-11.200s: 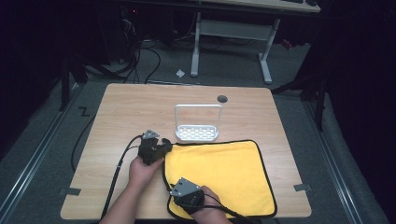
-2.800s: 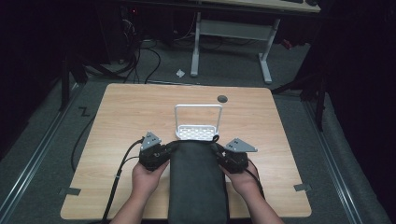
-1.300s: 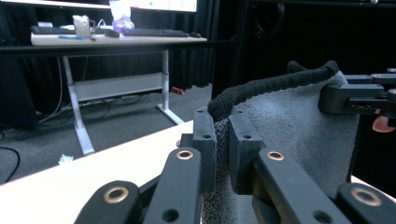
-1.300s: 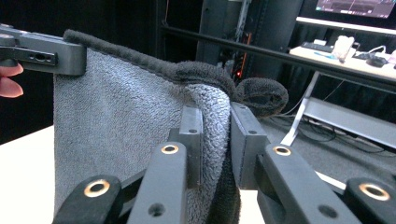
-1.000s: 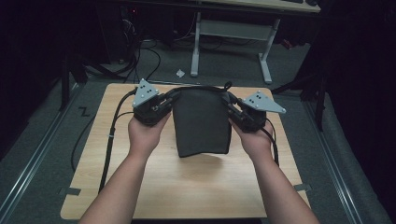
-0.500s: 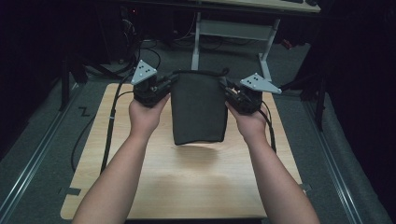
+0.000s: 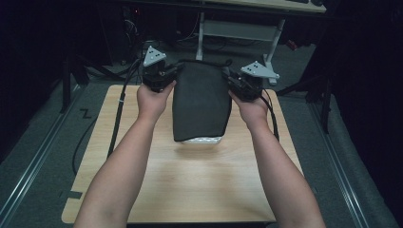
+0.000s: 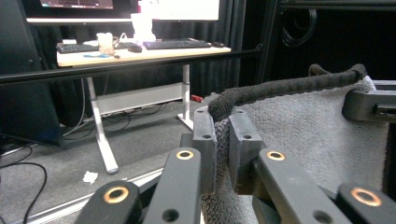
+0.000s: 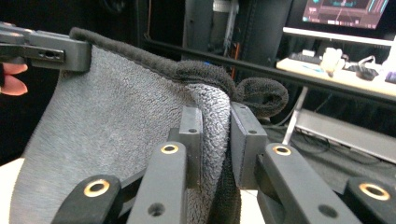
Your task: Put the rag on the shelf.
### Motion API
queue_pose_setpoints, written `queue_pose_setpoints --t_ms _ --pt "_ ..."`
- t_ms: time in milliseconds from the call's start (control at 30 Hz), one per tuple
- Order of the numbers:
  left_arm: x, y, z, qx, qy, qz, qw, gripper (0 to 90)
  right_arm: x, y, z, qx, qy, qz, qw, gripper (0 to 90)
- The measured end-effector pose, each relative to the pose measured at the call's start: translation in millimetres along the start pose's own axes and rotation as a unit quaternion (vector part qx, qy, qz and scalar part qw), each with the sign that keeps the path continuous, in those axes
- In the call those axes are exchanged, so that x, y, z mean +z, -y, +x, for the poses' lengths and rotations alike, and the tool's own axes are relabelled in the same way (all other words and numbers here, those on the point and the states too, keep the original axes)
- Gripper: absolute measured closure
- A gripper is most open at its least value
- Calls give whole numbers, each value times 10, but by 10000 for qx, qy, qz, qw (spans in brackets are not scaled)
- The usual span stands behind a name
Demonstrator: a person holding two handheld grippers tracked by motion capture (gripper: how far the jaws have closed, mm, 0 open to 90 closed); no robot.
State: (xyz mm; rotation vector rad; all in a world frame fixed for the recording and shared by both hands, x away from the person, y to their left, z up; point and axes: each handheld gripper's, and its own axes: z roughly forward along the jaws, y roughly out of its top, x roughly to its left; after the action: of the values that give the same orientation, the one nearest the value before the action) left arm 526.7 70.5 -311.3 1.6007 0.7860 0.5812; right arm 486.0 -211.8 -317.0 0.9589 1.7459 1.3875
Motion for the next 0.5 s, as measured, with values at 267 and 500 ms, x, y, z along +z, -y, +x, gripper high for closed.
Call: queue_pose_setpoints --t_ms 267,500 --pt "299 315 126 -118 40 618 9980 828 199 234 -138 -133 16 487 9987 776" --pt "402 609 183 -348 79 1150 9927 838 320 497 -225 1 -239 959 9951 777"
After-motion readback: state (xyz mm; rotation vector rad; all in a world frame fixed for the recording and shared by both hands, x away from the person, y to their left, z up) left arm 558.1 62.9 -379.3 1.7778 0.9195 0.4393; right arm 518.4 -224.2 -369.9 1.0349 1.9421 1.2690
